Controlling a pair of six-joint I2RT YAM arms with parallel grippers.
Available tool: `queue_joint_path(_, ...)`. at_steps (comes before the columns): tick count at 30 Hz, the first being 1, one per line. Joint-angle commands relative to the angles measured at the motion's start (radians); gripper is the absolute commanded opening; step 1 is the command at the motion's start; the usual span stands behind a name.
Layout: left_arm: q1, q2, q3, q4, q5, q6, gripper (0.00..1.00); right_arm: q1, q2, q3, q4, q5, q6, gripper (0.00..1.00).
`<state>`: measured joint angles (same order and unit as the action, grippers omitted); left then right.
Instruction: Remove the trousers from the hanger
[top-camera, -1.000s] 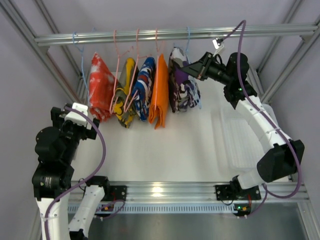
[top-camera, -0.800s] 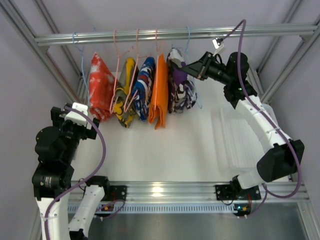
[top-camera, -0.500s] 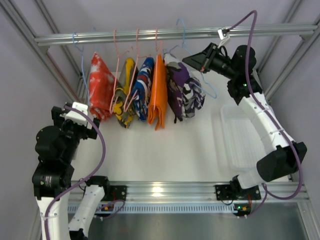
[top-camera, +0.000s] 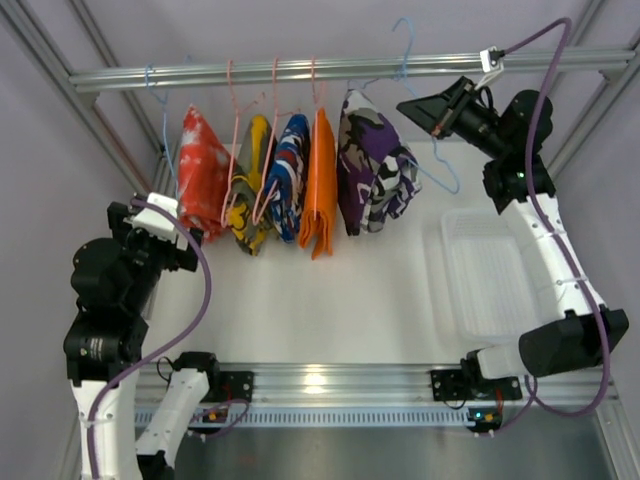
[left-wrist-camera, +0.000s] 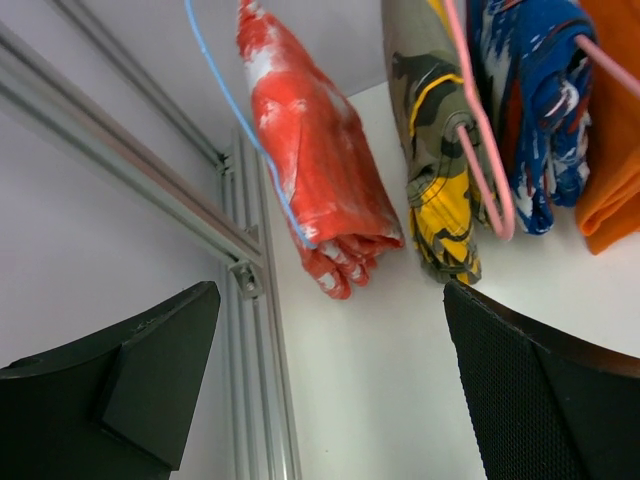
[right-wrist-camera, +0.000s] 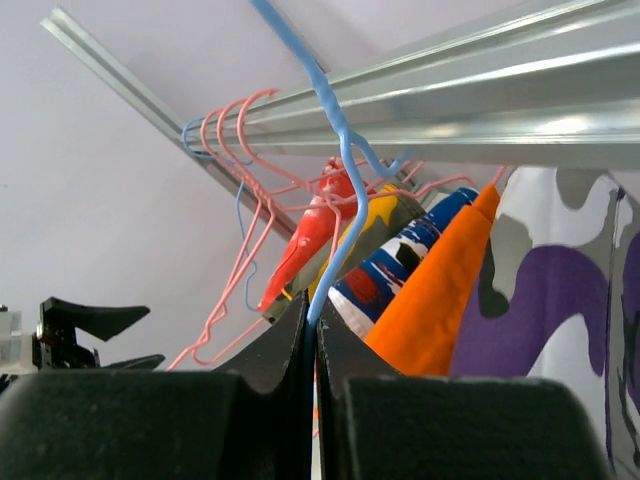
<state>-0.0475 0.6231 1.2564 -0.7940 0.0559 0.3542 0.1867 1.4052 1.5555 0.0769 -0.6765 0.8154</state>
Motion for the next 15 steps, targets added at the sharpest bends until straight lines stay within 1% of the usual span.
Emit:
queue_joint_path(1, 0.005, 0.033, 0.063, 0.041, 0.131, -0.026, 0.99, -0.035, -0.158, 0.008, 0.245, 0.009, -0.030, 0.00)
queue_joint_path(2, 0.005, 0.032, 0.064, 0.064, 0.219, -0.020, 0.99, -0.039, -0.173, -0.015, 0.239, -0.001, -0.036, 0.00)
queue_joint_path(5, 0.005, 0.049, 0.078, 0.111, 0.312, 0.003, 0.99, -0.041, -0.233, -0.050, 0.202, -0.014, -0.076, 0.00)
queue_joint_path(6, 0.005, 0.073, 0.084, 0.137, 0.378, 0.023, 0.99, -0.041, -0.248, -0.075, 0.189, -0.017, -0.087, 0.00)
queue_joint_path(8, 0.005, 0.086, 0.092, 0.173, 0.462, 0.054, 0.99, -0.041, -0.290, -0.101, 0.159, -0.037, -0.111, 0.00)
queue_joint_path(9, 0.005, 0.099, 0.093, 0.211, 0.548, 0.078, 0.99, -0.041, -0.305, -0.126, 0.144, -0.041, -0.122, 0.00)
queue_joint_path(11, 0.005, 0.125, 0.113, 0.254, 0.593, 0.060, 0.99, -0.041, -0.351, -0.153, 0.121, -0.054, -0.140, 0.00)
queue_joint_path(12, 0.005, 0.169, 0.129, 0.283, 0.610, 0.037, 0.99, -0.041, -0.367, -0.178, 0.118, -0.061, -0.147, 0.00)
queue_joint_path(13, 0.005, 0.191, 0.139, 0.295, 0.655, 0.037, 0.99, -0.039, -0.392, -0.189, 0.113, -0.066, -0.154, 0.00)
queue_joint_path(15, 0.005, 0.231, 0.130, 0.355, 0.709, 0.037, 0.99, -0.039, -0.416, -0.207, 0.106, -0.081, -0.160, 0.00)
